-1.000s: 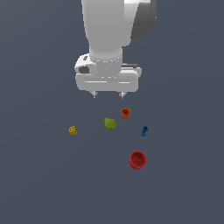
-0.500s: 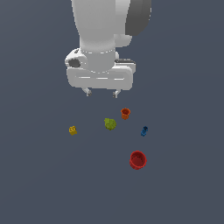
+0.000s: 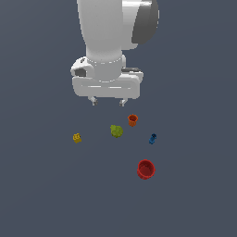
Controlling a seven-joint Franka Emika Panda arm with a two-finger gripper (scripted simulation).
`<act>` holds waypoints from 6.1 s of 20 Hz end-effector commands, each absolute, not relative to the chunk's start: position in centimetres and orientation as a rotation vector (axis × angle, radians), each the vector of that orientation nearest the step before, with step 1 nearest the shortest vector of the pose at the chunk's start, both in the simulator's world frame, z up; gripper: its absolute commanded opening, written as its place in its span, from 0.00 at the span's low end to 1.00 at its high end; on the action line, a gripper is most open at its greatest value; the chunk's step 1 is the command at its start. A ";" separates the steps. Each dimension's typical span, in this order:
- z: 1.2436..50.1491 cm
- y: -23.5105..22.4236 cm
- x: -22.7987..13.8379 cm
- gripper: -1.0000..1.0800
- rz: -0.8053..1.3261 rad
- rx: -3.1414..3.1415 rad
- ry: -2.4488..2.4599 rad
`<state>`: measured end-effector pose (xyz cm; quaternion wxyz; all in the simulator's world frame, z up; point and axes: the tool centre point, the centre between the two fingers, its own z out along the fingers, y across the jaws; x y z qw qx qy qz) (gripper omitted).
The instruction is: Pick up a designated object from a clutter of objects.
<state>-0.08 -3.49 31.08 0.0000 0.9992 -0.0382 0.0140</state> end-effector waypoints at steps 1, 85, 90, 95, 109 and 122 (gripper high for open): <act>29.9 -3.4 -0.1 0.96 0.041 3.139 -0.105; 11.1 -2.2 -3.9 0.00 0.001 3.135 0.215; 15.3 -2.9 -1.9 0.00 0.001 3.135 0.215; 19.7 -3.7 0.3 0.00 0.001 3.135 0.215; 31.0 -5.6 6.2 0.00 0.001 3.135 0.215; 38.5 -7.0 10.3 0.00 0.001 3.135 0.215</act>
